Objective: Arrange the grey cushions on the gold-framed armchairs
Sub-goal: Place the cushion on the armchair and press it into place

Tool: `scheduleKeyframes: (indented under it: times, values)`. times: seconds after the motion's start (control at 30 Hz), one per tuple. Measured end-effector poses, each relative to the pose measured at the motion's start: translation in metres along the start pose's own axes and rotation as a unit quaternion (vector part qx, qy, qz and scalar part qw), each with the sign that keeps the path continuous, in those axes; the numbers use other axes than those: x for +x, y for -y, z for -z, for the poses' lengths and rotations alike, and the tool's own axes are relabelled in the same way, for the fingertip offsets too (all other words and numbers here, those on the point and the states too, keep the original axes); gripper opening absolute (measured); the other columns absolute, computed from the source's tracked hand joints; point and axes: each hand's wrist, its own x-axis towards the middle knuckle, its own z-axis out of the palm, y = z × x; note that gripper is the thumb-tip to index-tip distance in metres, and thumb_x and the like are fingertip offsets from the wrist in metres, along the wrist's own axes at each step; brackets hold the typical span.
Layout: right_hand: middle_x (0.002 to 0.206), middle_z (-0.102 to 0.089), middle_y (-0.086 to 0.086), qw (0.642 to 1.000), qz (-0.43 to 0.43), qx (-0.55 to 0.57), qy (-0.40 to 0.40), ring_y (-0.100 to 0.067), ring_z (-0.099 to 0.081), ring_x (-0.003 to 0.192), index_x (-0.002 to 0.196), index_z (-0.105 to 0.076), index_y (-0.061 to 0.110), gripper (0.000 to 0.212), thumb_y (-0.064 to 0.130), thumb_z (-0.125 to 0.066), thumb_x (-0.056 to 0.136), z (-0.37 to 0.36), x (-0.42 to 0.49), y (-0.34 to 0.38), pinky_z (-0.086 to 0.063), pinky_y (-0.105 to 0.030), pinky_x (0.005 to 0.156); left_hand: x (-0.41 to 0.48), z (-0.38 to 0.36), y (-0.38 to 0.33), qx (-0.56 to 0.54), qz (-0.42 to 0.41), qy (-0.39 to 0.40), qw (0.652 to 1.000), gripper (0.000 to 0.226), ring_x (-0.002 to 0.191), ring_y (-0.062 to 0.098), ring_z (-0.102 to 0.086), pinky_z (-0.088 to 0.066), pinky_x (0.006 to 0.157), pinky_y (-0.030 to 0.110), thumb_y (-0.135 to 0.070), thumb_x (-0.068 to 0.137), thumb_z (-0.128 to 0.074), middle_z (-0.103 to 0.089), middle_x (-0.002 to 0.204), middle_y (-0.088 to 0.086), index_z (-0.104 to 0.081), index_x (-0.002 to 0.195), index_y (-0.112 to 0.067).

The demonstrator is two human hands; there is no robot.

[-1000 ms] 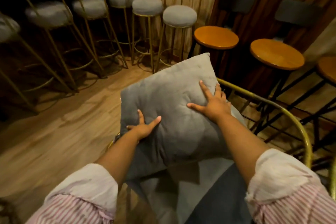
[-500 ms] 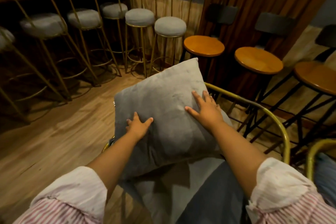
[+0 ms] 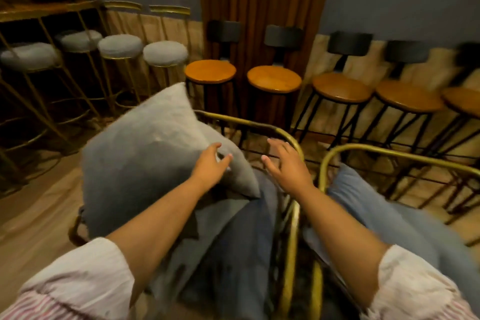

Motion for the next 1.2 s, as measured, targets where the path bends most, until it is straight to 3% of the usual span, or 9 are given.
scheduleKeyframes:
  times: [0.27, 0.43, 0.53, 0.67, 0.8, 0.97, 1.13, 1.2]
  values:
    - [0.143, -0.047, -0.008, 0.99, -0.141, -0.005, -0.02, -0.025, -0.043, 0.131, 0.139, -0.043, 0.015, 0.052, 0.039, -0.05, 0.093, 0.115, -0.171, -0.173, -0.033, -0.034, 0.106, -0.096, -0.195, -0.091, 0.087, -0.118, 0.158, 0.977, 0.055, 0.131, 0.028, -0.044, -0.034, 0.101, 0.028, -0.028, 0.091, -0.057, -0.047, 0.143, 0.016, -0.04, 0.14, -0.006]
    - [0.147, -0.041, -0.007, 0.958, -0.283, 0.024, -0.042, -0.025, -0.037, 0.136, 0.142, -0.039, 0.016, 0.057, 0.045, -0.047, 0.094, 0.15, -0.253, -0.26, -0.029, -0.037, 0.111, -0.127, -0.286, -0.114, 0.1, -0.116, 0.249, 0.956, 0.061, 0.136, 0.029, -0.04, -0.034, 0.106, 0.034, -0.035, 0.09, -0.056, -0.043, 0.147, 0.012, -0.038, 0.141, -0.007]
    - [0.15, -0.037, -0.008, 0.916, -0.377, 0.117, -0.071, -0.027, -0.035, 0.137, 0.142, -0.038, 0.016, 0.057, 0.044, -0.046, 0.094, 0.151, -0.284, -0.299, -0.029, -0.039, 0.111, -0.124, -0.324, -0.118, 0.133, -0.095, 0.276, 0.947, 0.066, 0.138, 0.031, -0.038, -0.037, 0.109, 0.041, -0.039, 0.09, -0.055, -0.035, 0.153, 0.011, -0.033, 0.145, -0.01]
    - [0.152, -0.034, -0.01, 0.825, -0.497, 0.24, -0.122, -0.031, -0.036, 0.137, 0.144, -0.033, 0.015, 0.062, 0.047, -0.046, 0.092, 0.139, -0.299, -0.347, -0.03, -0.039, 0.109, -0.092, -0.373, -0.127, 0.143, -0.083, 0.279, 0.946, 0.063, 0.135, 0.034, -0.04, -0.037, 0.103, 0.037, -0.033, 0.092, -0.055, -0.036, 0.151, 0.015, -0.032, 0.144, -0.008]
    - [0.153, -0.031, -0.015, 0.769, -0.575, 0.249, -0.131, -0.036, -0.032, 0.138, 0.146, -0.028, 0.011, 0.062, 0.041, -0.045, 0.095, 0.114, -0.299, -0.398, -0.027, -0.042, 0.11, -0.037, -0.415, -0.125, 0.15, -0.06, 0.266, 0.95, 0.065, 0.137, 0.037, -0.035, -0.035, 0.105, 0.039, -0.032, 0.092, -0.055, -0.032, 0.152, 0.018, -0.029, 0.146, -0.008]
    - [0.154, -0.028, -0.016, 0.719, -0.627, 0.275, -0.123, -0.037, -0.033, 0.137, 0.147, -0.024, 0.009, 0.072, 0.044, -0.052, 0.091, 0.081, -0.278, -0.448, -0.03, -0.04, 0.108, 0.029, -0.453, -0.102, 0.144, -0.028, 0.27, 0.952, 0.074, 0.135, 0.039, -0.039, -0.036, 0.106, 0.043, -0.041, 0.087, -0.06, -0.035, 0.151, 0.017, -0.027, 0.147, -0.015]
    - [0.157, -0.02, -0.011, 0.657, -0.667, 0.331, -0.122, -0.038, -0.029, 0.139, 0.15, -0.018, 0.017, 0.086, 0.054, -0.058, 0.083, 0.053, -0.276, -0.479, -0.033, -0.049, 0.108, 0.067, -0.474, -0.071, 0.159, 0.025, 0.271, 0.949, 0.093, 0.138, 0.039, -0.035, -0.034, 0.111, 0.049, -0.061, 0.075, -0.061, -0.031, 0.154, 0.015, -0.022, 0.149, -0.021]
    - [0.159, -0.016, -0.008, 0.643, -0.671, 0.346, -0.126, -0.037, -0.027, 0.14, 0.15, -0.016, 0.019, 0.091, 0.057, -0.059, 0.08, 0.046, -0.282, -0.487, -0.03, -0.05, 0.109, 0.071, -0.478, -0.061, 0.161, 0.049, 0.261, 0.951, 0.094, 0.137, 0.04, -0.036, -0.033, 0.112, 0.05, -0.059, 0.076, -0.063, -0.03, 0.155, 0.016, -0.016, 0.15, -0.025]
